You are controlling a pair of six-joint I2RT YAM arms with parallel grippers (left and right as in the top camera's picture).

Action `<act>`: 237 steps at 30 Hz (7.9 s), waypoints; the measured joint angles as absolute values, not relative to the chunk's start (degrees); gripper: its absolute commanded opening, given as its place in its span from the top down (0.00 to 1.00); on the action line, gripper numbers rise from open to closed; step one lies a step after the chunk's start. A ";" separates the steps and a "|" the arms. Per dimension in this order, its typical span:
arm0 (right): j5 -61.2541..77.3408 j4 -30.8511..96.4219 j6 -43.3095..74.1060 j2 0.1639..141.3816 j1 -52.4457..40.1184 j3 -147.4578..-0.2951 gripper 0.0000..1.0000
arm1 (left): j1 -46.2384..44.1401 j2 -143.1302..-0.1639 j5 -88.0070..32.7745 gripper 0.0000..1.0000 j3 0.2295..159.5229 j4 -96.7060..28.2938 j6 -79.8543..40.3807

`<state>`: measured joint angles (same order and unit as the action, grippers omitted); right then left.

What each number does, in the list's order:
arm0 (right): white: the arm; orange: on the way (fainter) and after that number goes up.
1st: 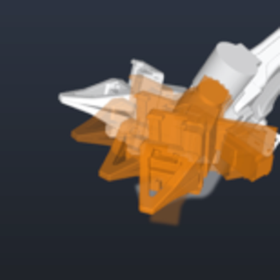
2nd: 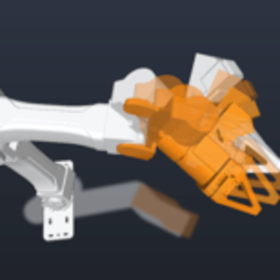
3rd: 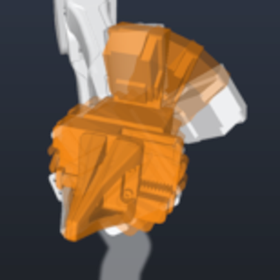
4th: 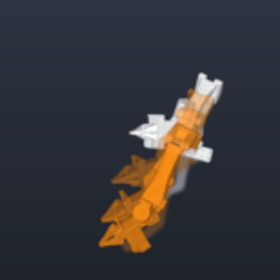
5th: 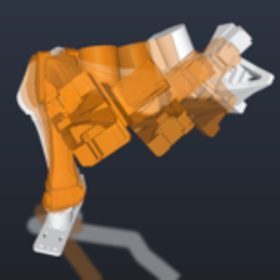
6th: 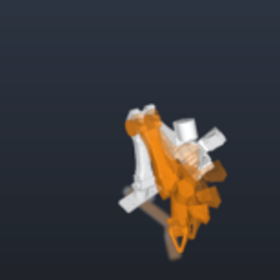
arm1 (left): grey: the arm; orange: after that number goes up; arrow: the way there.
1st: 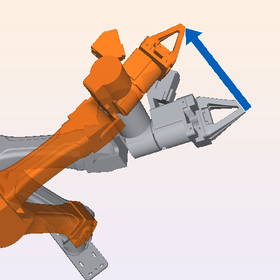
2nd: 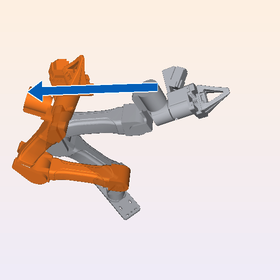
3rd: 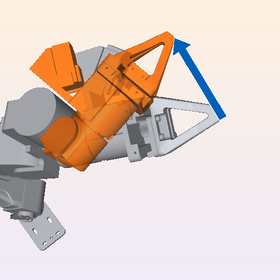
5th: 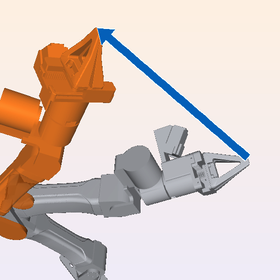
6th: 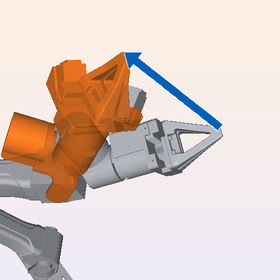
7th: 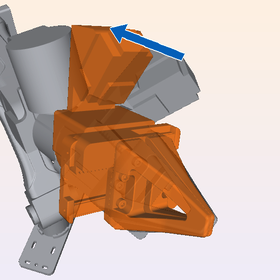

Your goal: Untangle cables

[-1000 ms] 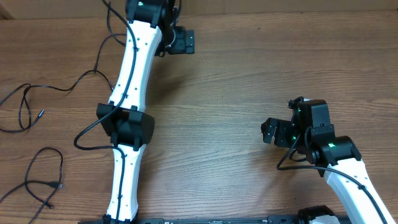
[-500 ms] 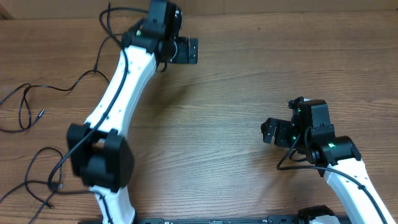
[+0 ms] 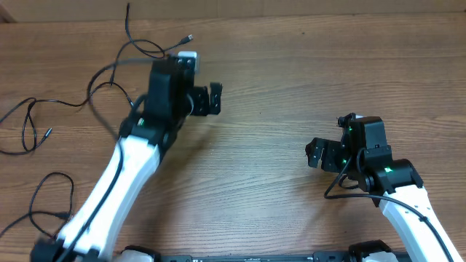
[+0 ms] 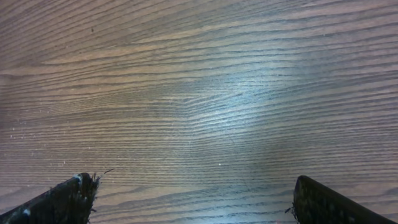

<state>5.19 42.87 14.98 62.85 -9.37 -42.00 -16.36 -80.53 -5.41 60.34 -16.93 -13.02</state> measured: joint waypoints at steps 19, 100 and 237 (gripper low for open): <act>5.39 42.87 15.00 62.83 -9.37 -42.00 0.00 | -16.36 -49.34 -5.39 0.00 49.50 -13.82 -11.33; 5.56 42.85 14.98 62.85 -9.37 -42.00 0.00 | -5.82 -0.89 -2.74 0.00 0.51 -4.29 -8.82; 5.80 14.63 14.98 44.18 -9.37 -32.53 0.00 | -4.38 -0.86 -2.52 0.00 0.51 -4.29 -8.82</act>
